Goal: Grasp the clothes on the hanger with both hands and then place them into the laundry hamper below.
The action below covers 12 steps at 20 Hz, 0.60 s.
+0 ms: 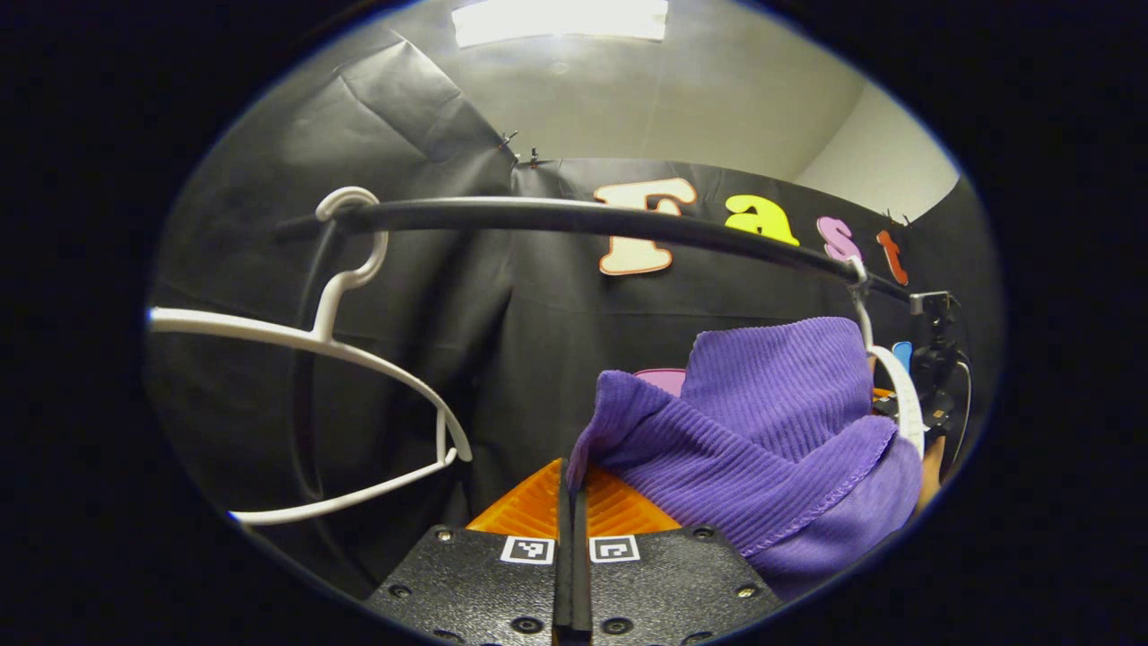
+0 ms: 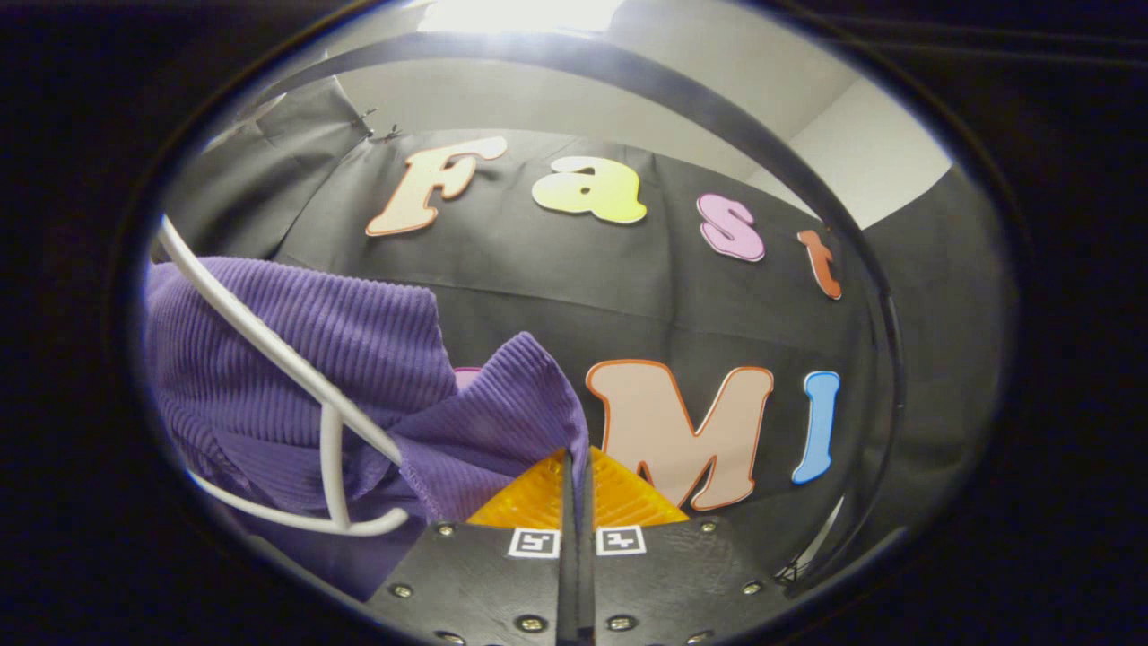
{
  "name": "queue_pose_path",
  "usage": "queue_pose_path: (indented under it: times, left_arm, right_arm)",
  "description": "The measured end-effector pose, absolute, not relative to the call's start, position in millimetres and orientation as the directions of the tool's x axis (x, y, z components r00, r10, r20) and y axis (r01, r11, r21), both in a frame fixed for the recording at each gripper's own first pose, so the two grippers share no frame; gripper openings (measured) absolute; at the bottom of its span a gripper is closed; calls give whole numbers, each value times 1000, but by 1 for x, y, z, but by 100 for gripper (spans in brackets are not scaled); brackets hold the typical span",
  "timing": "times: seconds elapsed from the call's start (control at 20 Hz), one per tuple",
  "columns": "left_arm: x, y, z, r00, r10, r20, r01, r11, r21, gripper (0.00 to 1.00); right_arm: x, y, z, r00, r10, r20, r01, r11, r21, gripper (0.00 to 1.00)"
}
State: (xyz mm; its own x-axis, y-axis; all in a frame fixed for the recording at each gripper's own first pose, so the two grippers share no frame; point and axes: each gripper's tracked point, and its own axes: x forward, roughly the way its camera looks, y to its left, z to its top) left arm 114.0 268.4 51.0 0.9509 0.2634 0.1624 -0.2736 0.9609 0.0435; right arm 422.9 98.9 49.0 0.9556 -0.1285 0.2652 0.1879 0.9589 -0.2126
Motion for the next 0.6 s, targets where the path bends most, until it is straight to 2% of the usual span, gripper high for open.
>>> queue_pose_path:
  times: [0.3, 0.45, 0.6]
  left_arm:
    - [128, 285, 12, 945, 310, 102, -318, 945, 72, 0]
    - [138, 273, -23, 968, 249, 22, -249, 968, 15, 0]
    - [137, 264, -44, 971, 240, -5, -239, 969, 55, 0]
  right_arm:
    - [443, 68, -7, 966, -197, 168, 225, 960, -168, 1]
    - [447, 85, -53, 993, -101, 62, 107, 989, -106, 0]
    - [432, 89, -82, 994, -103, 35, 106, 986, -126, 0]
